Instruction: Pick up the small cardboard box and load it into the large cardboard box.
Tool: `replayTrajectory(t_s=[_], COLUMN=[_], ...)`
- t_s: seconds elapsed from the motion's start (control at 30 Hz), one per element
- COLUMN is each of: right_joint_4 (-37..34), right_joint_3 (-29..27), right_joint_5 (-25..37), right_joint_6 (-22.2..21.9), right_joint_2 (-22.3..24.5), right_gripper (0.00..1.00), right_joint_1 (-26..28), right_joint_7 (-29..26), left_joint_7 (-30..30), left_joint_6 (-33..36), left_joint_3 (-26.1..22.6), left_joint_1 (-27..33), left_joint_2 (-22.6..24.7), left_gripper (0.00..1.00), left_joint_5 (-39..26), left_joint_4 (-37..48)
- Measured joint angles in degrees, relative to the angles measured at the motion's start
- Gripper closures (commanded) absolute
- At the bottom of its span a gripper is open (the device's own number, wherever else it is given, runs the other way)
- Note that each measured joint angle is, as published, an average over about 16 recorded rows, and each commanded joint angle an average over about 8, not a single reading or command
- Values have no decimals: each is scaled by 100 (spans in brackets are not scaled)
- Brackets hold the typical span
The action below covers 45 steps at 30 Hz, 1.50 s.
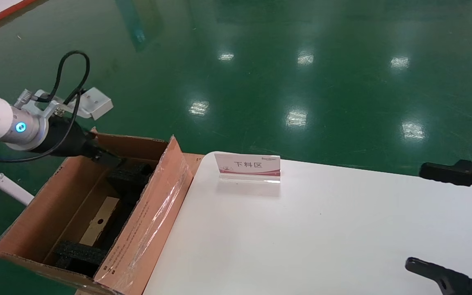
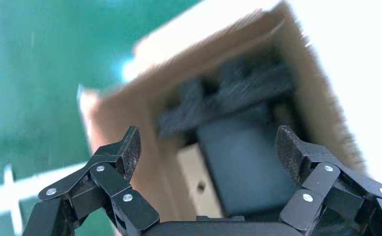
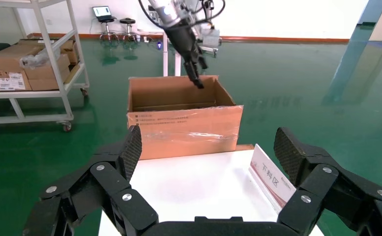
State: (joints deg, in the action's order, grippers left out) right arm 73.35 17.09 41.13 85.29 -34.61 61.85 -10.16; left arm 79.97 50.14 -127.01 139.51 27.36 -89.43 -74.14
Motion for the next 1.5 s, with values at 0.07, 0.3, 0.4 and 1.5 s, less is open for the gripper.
replayTrajectory(t_s=[0.07,0.3,0.4,1.5], right_joint_4=[0,-1,-1,-6], right_joint_3=[1,2,2,10], right_joint_5=[0,-1,0,-2], right_joint_6=[0,-1,-1,-3], right_joint_2=[0,1,1,3], right_gripper=[0,0,0,0], right_joint_1=[0,0,0,3], right_joint_7=[0,1,2,8], left_joint_7=[-326,-1537,-1967,-4545], left_joint_6=[-81,-123,-58,1721], left_joint_3=[121,484,672,5740], left_joint_1=[142,328,297,-3572], left_joint_2=[-197,-583,-671,-37], left_gripper=[0,0,0,0], left_joint_5=[204,1081,1396,3149], left_joint_4=[-220,-428,-451,-252])
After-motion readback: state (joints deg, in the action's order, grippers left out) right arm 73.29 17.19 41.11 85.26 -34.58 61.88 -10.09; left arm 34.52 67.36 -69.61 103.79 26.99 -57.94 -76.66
